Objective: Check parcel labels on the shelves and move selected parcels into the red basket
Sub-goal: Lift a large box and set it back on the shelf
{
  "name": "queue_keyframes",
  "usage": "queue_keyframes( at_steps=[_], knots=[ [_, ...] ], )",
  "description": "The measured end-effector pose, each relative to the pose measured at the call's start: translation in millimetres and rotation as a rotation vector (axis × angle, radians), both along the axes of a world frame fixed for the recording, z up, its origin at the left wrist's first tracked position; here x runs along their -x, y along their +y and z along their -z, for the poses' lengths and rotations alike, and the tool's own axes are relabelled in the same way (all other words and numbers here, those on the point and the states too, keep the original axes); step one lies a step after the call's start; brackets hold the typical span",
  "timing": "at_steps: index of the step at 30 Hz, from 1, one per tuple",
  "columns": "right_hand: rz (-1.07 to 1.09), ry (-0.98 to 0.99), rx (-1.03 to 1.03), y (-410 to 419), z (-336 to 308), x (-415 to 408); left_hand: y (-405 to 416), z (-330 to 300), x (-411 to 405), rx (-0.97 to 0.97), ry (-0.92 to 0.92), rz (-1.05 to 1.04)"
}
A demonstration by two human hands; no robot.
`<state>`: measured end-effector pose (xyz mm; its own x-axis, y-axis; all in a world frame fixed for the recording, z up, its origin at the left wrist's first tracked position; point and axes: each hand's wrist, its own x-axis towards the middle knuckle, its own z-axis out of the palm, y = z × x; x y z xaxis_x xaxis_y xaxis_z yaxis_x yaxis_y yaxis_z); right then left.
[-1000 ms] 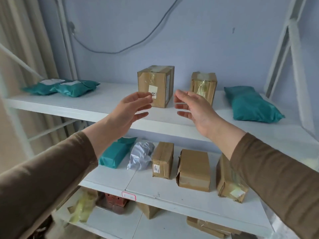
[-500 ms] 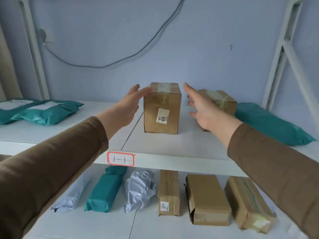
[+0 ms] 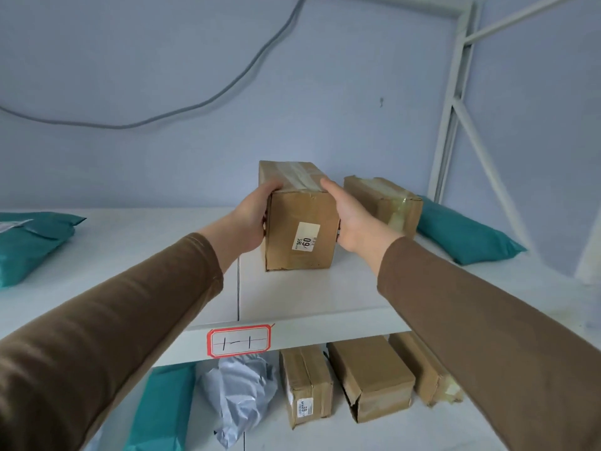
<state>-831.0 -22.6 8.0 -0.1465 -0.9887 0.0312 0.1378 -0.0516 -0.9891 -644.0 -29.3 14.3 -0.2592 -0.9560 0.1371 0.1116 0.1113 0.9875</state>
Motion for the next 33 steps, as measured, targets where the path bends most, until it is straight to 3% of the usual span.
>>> queue_keyframes(
  at_steps=[5, 8, 13, 18, 21, 27, 33],
  knots=[
    [0.026, -0.134, 0.066, 45, 7, -11, 45, 4, 1, 0.105, 0.066, 0.058],
    [0.050, -0.211, 0.169, 97, 12, -17, 86, 11, 4, 0.238, 0.012, 0.027],
    [-0.037, -0.595, 0.281, 159, 38, 11, 151, 17, 12, 0.480, -0.164, -0.097],
    [-0.033, -0.867, 0.236, 193, 77, 36, 218, 27, 24, 0.722, -0.182, -0.087],
    [-0.053, -0.950, 0.239, 208, 89, 44, 231, 32, 28, 0.728, -0.099, -0.153],
    [-0.014, -0.703, 0.257, 221, 67, 47, 225, 33, 33, 0.382, -0.035, -0.143],
    [0.048, -0.130, 0.371, 248, 34, 19, 205, 37, 25, 0.189, 0.057, 0.074]
  ],
)
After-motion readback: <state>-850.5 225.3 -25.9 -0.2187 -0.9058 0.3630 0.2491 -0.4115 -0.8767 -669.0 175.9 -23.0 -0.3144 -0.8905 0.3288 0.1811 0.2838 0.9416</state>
